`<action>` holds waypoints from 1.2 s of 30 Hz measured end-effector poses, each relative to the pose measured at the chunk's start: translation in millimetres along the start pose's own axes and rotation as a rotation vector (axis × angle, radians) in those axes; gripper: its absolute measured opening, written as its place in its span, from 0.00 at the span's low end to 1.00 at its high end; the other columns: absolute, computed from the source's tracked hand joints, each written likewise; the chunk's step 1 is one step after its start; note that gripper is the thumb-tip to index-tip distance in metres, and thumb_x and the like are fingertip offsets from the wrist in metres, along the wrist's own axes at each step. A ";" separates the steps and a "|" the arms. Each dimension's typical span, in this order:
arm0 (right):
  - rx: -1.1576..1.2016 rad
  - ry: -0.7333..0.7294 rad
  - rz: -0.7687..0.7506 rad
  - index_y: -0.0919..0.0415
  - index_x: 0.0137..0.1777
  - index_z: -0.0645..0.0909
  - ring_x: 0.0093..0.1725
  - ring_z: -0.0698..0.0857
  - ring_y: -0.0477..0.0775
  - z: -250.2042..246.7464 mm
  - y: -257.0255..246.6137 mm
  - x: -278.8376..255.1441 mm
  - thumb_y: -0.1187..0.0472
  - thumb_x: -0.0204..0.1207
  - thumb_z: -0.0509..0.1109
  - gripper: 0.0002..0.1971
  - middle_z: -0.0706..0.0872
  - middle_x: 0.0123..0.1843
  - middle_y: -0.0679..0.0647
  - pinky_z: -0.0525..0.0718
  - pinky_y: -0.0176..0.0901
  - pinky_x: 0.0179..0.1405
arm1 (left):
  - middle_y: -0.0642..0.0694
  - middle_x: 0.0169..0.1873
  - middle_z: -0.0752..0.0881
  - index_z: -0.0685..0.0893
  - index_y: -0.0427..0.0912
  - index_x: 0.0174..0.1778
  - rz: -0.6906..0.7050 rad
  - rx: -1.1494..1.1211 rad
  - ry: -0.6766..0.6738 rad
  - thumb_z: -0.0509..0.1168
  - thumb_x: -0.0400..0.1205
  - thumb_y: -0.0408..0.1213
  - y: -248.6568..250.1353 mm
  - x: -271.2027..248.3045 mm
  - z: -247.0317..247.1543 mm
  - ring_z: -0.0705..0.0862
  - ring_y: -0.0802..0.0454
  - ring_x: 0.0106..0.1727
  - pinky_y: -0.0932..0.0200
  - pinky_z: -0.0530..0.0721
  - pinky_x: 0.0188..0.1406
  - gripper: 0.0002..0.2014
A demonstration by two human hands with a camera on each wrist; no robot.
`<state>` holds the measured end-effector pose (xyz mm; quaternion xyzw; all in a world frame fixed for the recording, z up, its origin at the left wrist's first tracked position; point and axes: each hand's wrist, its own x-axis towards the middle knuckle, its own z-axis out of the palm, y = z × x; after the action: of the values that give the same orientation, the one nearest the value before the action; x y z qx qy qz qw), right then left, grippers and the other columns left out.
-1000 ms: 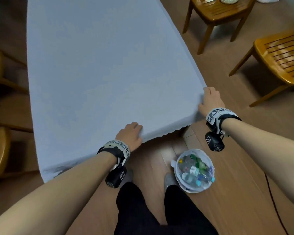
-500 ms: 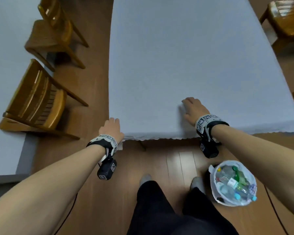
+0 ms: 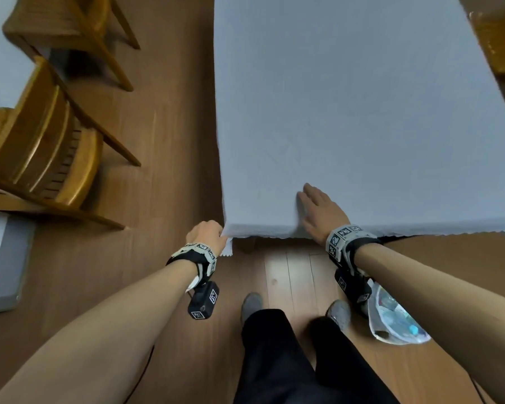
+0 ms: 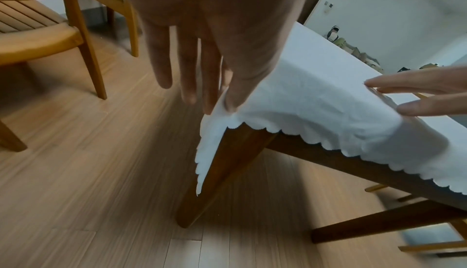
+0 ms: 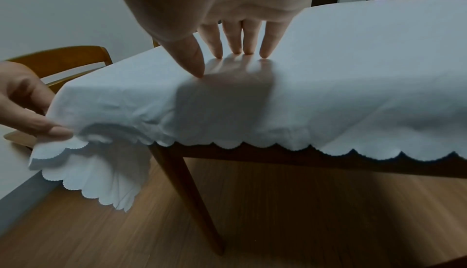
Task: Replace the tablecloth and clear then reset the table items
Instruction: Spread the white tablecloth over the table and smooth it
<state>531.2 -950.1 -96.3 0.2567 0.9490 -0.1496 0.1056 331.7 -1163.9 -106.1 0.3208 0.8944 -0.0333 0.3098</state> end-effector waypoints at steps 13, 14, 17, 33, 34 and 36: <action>0.066 -0.004 0.069 0.63 0.83 0.59 0.83 0.60 0.61 -25.1 -16.0 8.3 0.60 0.78 0.64 0.34 0.58 0.85 0.60 0.63 0.50 0.81 | 0.47 0.66 0.81 0.77 0.45 0.70 0.032 0.060 -0.063 0.68 0.76 0.59 -6.3 -7.7 -37.3 0.81 0.46 0.65 0.51 0.80 0.55 0.31; 0.071 -0.001 0.073 0.63 0.83 0.58 0.83 0.59 0.61 -35.8 -15.7 14.1 0.60 0.78 0.64 0.34 0.57 0.86 0.60 0.62 0.50 0.81 | 0.47 0.68 0.80 0.75 0.46 0.73 0.034 0.051 -0.043 0.68 0.76 0.59 -2.3 -7.3 -50.5 0.80 0.46 0.67 0.49 0.80 0.59 0.33; 0.084 0.005 0.085 0.62 0.83 0.59 0.84 0.59 0.61 -69.2 -13.5 41.9 0.60 0.79 0.62 0.32 0.56 0.86 0.60 0.63 0.52 0.81 | 0.47 0.71 0.78 0.73 0.47 0.76 0.063 0.034 0.024 0.66 0.77 0.61 11.6 -3.3 -96.5 0.78 0.45 0.70 0.47 0.79 0.63 0.34; 0.113 0.061 0.232 0.60 0.80 0.67 0.76 0.70 0.62 -235.8 -51.5 274.8 0.55 0.82 0.59 0.26 0.70 0.79 0.58 0.77 0.57 0.67 | 0.46 0.68 0.80 0.76 0.48 0.73 0.200 0.165 0.267 0.61 0.81 0.52 29.7 139.9 -375.7 0.80 0.42 0.65 0.50 0.78 0.57 0.25; 0.116 0.078 0.250 0.60 0.80 0.67 0.76 0.70 0.62 -244.7 -55.3 298.0 0.55 0.82 0.59 0.26 0.70 0.79 0.58 0.77 0.57 0.67 | 0.46 0.67 0.81 0.77 0.48 0.72 0.222 0.178 0.274 0.61 0.81 0.52 24.1 160.9 -394.9 0.81 0.42 0.64 0.50 0.78 0.56 0.24; 0.133 0.121 0.305 0.60 0.80 0.66 0.76 0.70 0.62 -264.0 -63.1 342.4 0.55 0.82 0.59 0.27 0.70 0.79 0.58 0.77 0.57 0.68 | 0.46 0.65 0.82 0.78 0.47 0.71 0.272 0.233 0.285 0.61 0.80 0.51 14.5 201.4 -437.0 0.81 0.42 0.62 0.50 0.79 0.54 0.23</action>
<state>176.2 -756.9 69.6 0.4125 0.8918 -0.1785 0.0524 -13.8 -928.1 132.2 0.4735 0.8678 -0.0486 0.1427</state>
